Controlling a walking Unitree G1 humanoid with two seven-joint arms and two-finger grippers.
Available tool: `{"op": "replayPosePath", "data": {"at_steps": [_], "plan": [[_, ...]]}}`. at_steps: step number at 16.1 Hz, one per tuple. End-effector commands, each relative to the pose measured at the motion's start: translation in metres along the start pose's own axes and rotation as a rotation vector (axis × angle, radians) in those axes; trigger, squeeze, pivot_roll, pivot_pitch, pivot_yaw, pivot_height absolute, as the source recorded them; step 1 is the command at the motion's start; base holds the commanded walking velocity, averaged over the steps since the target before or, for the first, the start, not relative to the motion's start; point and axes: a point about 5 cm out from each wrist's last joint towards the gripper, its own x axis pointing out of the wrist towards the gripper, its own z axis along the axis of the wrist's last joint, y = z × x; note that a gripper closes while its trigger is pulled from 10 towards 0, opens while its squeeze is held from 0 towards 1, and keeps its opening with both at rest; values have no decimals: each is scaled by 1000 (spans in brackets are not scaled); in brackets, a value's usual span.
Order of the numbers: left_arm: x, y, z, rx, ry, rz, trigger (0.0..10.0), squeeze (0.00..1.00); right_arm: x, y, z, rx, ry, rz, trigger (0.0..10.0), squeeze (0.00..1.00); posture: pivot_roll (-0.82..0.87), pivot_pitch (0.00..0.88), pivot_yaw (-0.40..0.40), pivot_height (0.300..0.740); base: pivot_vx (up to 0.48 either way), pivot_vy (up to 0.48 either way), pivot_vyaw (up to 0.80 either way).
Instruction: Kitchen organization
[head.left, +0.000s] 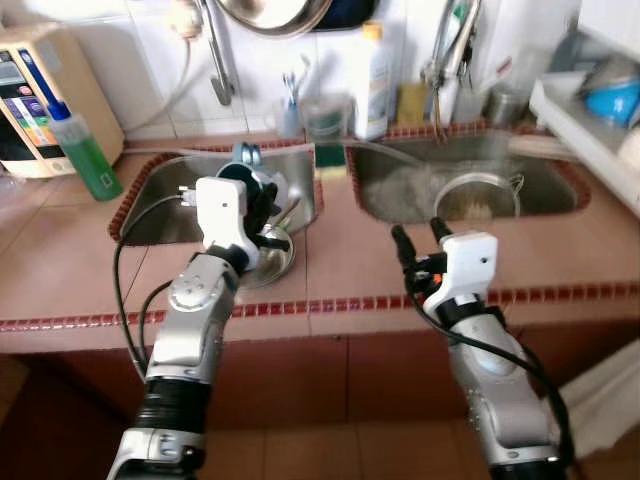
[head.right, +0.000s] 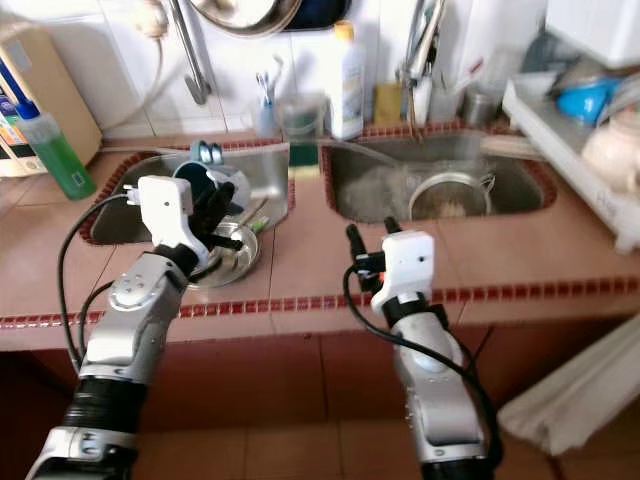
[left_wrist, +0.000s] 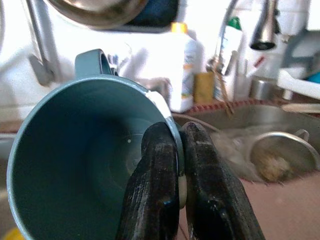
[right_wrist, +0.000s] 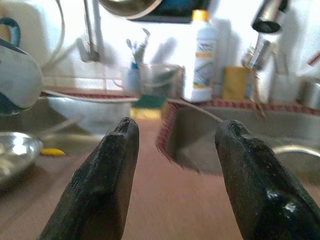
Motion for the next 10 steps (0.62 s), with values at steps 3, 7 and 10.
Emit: {"op": "replayPosePath", "data": {"at_steps": [3,7,10], "plan": [[6,-3,8,5,-27,-13,10000,0,6,3,3,0,-19,10,10000,0,-204,0,92,740,0,389,0],[9,-10,10,25,-42,-31,10000,0,10,3,3,-2,-30,10,10000,0,-205,0,98,740,0,0,0],[8,-12,10,52,-41,-71,10000,0,13,7,3,5,-37,19,10000,0,-199,0,93,740,0,0,0]]}}
